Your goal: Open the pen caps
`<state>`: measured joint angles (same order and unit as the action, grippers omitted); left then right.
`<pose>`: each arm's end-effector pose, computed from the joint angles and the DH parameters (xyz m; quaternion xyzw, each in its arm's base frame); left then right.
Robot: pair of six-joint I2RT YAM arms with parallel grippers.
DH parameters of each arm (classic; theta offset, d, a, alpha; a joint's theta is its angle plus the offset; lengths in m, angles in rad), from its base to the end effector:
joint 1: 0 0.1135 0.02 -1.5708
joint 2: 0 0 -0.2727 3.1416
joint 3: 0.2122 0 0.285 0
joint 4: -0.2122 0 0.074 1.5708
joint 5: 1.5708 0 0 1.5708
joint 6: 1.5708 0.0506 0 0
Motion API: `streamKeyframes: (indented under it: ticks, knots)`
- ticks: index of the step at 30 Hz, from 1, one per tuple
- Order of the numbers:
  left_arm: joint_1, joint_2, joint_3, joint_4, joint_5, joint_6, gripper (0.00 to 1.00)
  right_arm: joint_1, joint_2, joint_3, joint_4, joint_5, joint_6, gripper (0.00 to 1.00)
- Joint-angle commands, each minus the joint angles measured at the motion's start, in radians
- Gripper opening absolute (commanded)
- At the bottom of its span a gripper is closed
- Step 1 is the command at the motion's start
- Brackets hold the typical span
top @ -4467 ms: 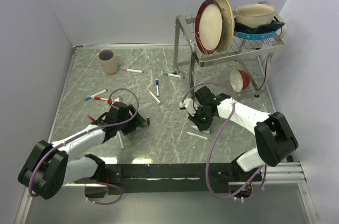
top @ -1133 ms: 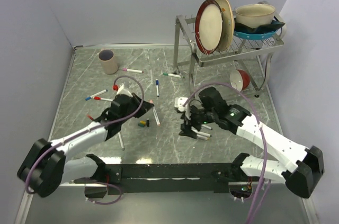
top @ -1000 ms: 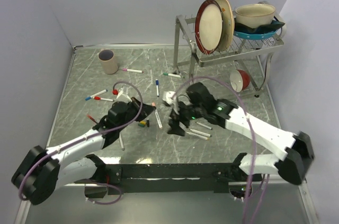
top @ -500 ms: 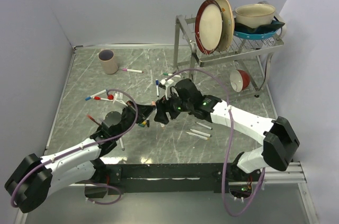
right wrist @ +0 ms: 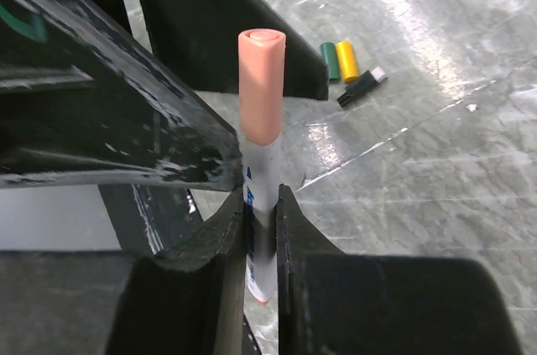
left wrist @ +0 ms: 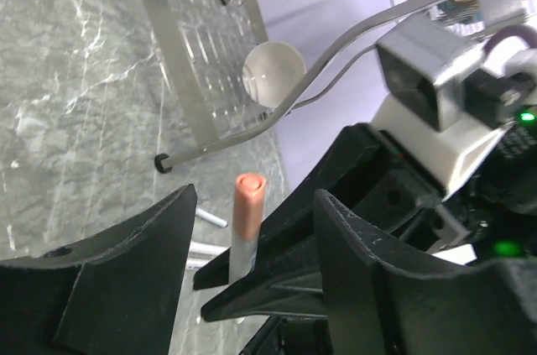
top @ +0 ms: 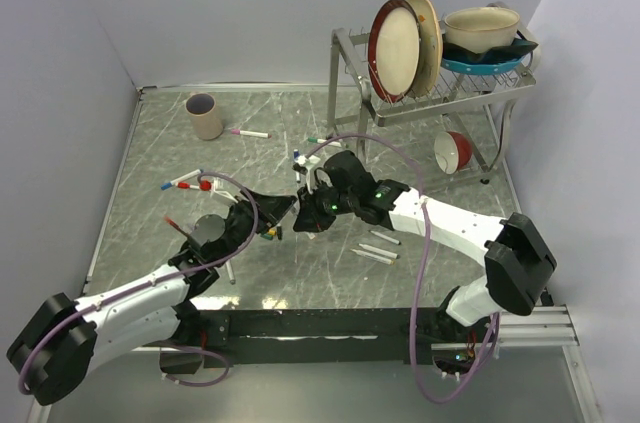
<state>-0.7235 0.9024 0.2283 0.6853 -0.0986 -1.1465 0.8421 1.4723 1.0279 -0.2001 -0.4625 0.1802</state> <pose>0.1760 -0.1488 0.2019 -0.1817 0.6793 -0.5508 0.4496 0.2268 0.2880 0.2476 -0.3798 0.7903 0.3916 0.2790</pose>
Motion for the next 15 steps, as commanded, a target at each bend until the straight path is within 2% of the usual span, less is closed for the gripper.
streamKeyframes:
  ticks: [1,10,15]
  knots:
    - [-0.004,-0.033,-0.010,0.063,0.000,0.008,0.63,0.006,-0.009,0.043,0.002,-0.056,-0.036,0.00]
    - [-0.004,0.000,-0.007,0.109,0.033,0.019,0.52,0.005,0.003,0.058,-0.012,-0.097,-0.041,0.00]
    - [-0.004,0.035,-0.007,0.157,0.069,0.021,0.39,0.003,0.014,0.070,-0.025,-0.108,-0.047,0.00]
